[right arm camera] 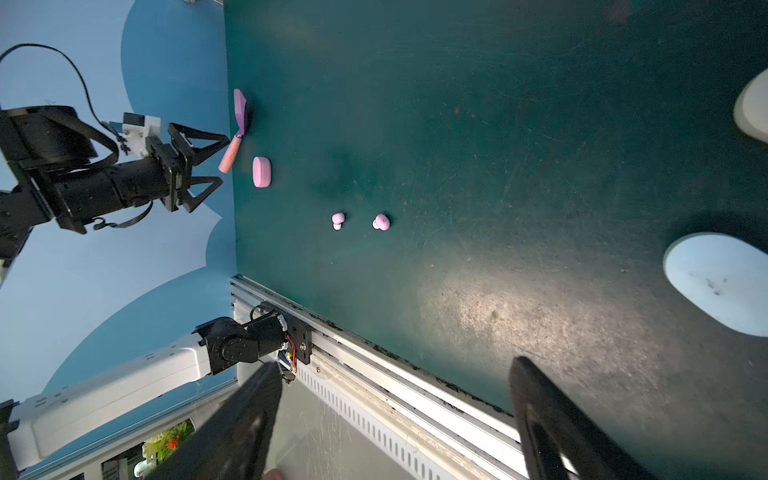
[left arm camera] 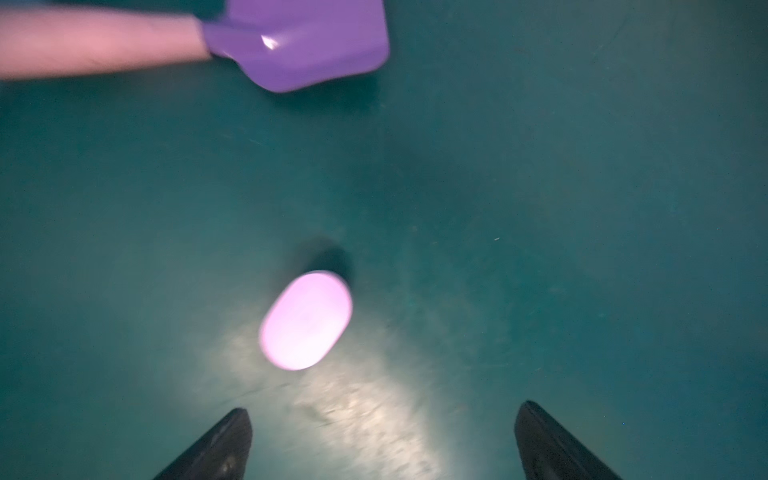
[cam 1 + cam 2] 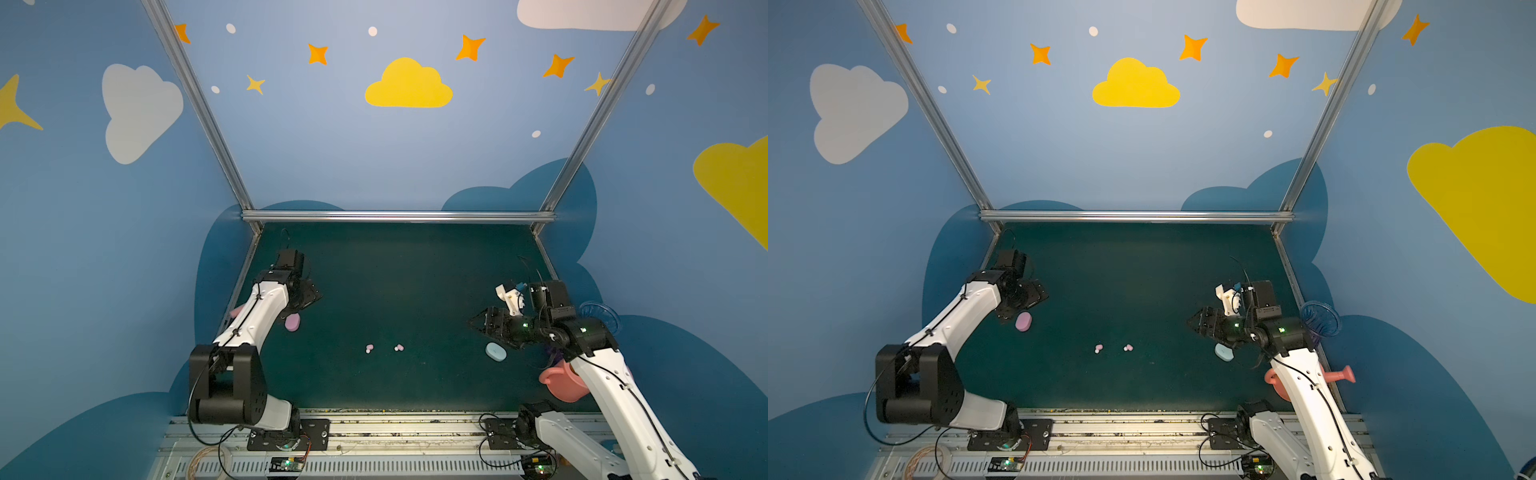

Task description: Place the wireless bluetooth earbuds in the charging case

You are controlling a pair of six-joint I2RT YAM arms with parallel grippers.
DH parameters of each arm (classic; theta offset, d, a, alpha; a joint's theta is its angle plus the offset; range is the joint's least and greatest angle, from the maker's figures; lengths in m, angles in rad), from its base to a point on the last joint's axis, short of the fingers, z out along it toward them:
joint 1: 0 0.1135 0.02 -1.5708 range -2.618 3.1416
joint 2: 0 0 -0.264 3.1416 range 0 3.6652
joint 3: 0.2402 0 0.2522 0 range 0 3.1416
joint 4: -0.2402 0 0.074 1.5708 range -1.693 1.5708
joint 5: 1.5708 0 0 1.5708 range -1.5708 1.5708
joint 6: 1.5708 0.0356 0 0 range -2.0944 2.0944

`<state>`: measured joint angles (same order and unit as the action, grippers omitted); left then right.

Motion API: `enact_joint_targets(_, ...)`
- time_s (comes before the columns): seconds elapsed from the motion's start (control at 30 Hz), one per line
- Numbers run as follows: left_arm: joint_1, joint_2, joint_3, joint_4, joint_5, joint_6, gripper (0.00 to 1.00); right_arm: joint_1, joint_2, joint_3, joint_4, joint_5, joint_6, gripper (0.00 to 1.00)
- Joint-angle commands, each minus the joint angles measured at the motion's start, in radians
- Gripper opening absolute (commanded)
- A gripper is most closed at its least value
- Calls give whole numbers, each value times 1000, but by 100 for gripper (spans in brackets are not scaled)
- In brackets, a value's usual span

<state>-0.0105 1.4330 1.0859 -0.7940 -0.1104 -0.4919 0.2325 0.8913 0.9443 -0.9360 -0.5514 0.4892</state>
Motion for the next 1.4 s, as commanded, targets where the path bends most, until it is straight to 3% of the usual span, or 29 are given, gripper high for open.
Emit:
enact_joint_targets(0.0, 4, -34, -26, -80, -83, 155, 100, -1, 4, 21, -4, -13, -16, 84)
enact_joint_targets(0.2, 4, 6, -64, -14, -25, 355, 99, 5, 11, 30, 12, -26, -12, 84)
enact_joint_targets(0.4, 12, 104, -53, -10, -70, 548, 98, 8, -2, 30, 17, -26, -3, 84)
enact_joint_targets(0.47, 33, 101, -57, 13, -52, 555, 95, 10, -4, 29, 17, -28, 0, 84)
enact_joint_targets(0.73, 85, 124, -54, 22, -3, 585, 67, 10, -2, 47, 9, -36, -7, 84)
enact_joint_targets(1.37, 112, 253, -17, 53, -3, 589, 57, 10, -7, 45, -7, -38, -6, 84)
